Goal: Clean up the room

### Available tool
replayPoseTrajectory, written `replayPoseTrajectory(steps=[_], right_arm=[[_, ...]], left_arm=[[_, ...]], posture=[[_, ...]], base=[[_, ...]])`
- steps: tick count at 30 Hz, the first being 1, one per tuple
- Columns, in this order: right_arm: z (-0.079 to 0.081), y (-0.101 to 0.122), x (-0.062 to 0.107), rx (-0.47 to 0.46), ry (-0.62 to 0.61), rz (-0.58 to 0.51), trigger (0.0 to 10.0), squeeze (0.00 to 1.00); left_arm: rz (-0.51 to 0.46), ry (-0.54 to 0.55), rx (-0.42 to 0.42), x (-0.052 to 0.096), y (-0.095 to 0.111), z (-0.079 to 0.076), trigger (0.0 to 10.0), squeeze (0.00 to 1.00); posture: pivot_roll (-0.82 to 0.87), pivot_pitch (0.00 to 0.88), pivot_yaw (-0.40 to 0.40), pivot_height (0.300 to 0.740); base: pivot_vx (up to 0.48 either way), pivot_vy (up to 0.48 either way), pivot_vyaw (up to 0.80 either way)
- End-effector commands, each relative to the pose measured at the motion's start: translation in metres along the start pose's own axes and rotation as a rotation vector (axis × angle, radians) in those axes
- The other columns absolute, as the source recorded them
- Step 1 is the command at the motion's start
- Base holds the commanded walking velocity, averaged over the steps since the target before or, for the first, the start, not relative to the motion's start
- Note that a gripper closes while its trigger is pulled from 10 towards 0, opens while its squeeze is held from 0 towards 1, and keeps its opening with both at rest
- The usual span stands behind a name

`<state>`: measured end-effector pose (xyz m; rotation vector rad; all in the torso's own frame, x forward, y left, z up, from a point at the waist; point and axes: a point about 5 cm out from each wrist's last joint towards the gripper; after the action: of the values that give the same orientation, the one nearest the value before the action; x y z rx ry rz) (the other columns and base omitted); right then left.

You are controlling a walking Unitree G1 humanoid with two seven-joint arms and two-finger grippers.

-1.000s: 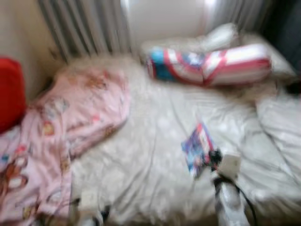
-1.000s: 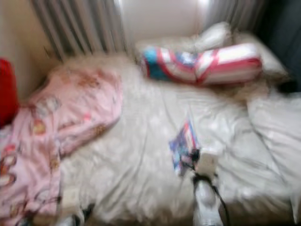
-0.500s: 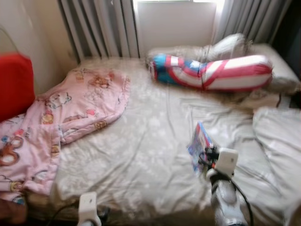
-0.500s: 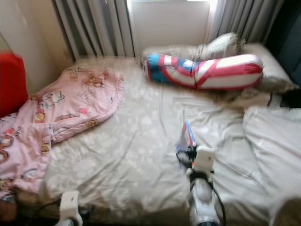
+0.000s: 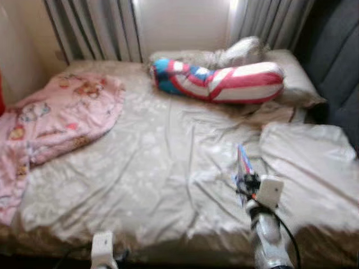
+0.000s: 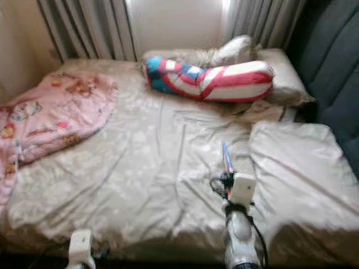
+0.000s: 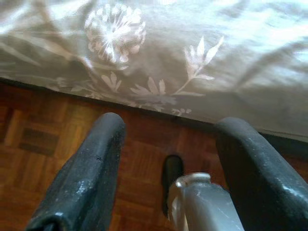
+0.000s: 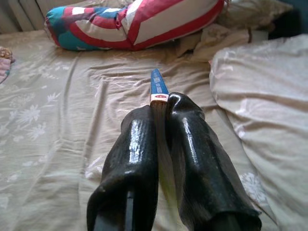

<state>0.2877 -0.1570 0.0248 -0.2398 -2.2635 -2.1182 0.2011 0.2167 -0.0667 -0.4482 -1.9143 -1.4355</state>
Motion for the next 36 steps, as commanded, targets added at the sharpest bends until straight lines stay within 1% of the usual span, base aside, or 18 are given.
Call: replayPoseTrajectory(steps=[1,11,17,30,36], right_arm=[[-0.0023,0.0077,-0.0029,0.008,-0.002,-0.042,10.0,0.00],[-0.0025,0.0071,-0.0032,0.008,-0.001,-0.038,10.0,0.00],[-0.0027,0.0067,-0.0031,0.010,-0.005,-0.036,10.0,0.00],[-0.0041,0.0055,-0.0029,0.014,-0.020,-0.027,10.0,0.00],[-0.0052,0.0048,-0.0031,0.015,-0.029,-0.021,10.0,0.00]], left_arm=[[0.006,-0.006,0.005,0.0003,-0.0029,-0.0028,10.0,0.00],[0.022,-0.003,0.024,0.0006,-0.0056,-0.0030,10.0,0.00],[0.029,-0.004,0.019,0.0006,-0.0062,-0.0024,10.0,0.00],[0.038,-0.008,0.003,0.0013,-0.0081,-0.0014,10.0,0.00],[0.039,-0.022,-0.001,0.0010,-0.0087,-0.0049,10.0,0.00]], posture=[[0.06,0.026,0.021,0.740],[0.05,0.024,0.021,0.740],[0.05,0.026,0.020,0.740],[0.05,0.028,0.021,0.740],[0.05,0.026,0.020,0.740]], base=[[0.000,0.000,0.00],[0.000,0.000,0.00],[0.000,0.309,0.00],[0.000,0.000,0.00],[0.000,0.000,0.00]])
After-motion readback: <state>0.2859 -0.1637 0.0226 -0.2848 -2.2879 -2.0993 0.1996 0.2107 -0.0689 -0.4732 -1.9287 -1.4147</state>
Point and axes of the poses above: a point about 5 cm out from each wrist's last joint towards the gripper, its own x axis pointing back from the gripper into the wrist, its own y axis along the axis of the wrist's last joint, z = x × y, and after that the axes turned 12 degrees about x, right-handed
